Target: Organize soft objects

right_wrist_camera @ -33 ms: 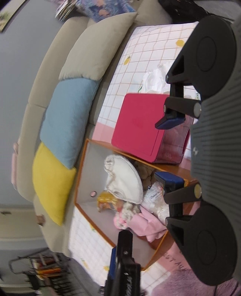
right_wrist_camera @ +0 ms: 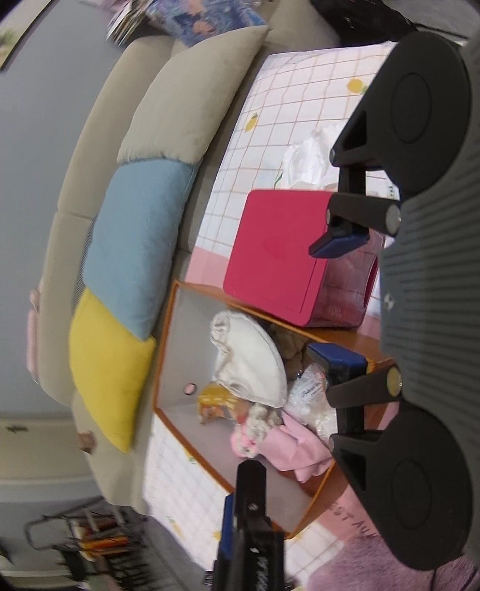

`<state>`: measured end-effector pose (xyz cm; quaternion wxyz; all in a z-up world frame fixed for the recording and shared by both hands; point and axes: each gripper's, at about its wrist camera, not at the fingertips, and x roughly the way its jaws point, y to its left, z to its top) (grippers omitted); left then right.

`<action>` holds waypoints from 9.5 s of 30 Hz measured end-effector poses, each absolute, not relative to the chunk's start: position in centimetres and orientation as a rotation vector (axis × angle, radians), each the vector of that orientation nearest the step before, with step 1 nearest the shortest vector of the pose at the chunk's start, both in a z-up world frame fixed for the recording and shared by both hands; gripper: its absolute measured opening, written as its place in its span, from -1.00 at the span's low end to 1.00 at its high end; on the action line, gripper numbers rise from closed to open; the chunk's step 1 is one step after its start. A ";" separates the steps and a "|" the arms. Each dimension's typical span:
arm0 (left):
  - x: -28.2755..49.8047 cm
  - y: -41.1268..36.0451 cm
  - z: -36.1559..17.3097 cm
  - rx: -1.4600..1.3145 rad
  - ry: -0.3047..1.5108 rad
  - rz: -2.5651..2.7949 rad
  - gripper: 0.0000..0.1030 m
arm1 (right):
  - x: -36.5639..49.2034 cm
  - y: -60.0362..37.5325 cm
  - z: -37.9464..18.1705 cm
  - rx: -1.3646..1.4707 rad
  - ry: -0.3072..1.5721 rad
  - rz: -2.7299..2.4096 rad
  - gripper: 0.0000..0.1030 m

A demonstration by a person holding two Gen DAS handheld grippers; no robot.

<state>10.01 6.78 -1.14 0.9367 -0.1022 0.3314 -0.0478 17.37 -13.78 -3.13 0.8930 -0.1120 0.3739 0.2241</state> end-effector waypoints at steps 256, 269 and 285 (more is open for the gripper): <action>20.2 11.5 -8.1 -0.387 1.123 -0.058 0.25 | 23.1 -2.6 -10.0 -0.587 0.906 0.564 -0.25; 17.1 10.2 -0.7 -0.376 0.874 -0.087 0.51 | 21.8 -7.0 -2.5 -0.503 0.814 0.481 0.48; 11.9 3.1 6.4 -0.163 0.421 -0.053 0.60 | 17.1 -19.4 2.8 -0.059 0.633 0.182 0.77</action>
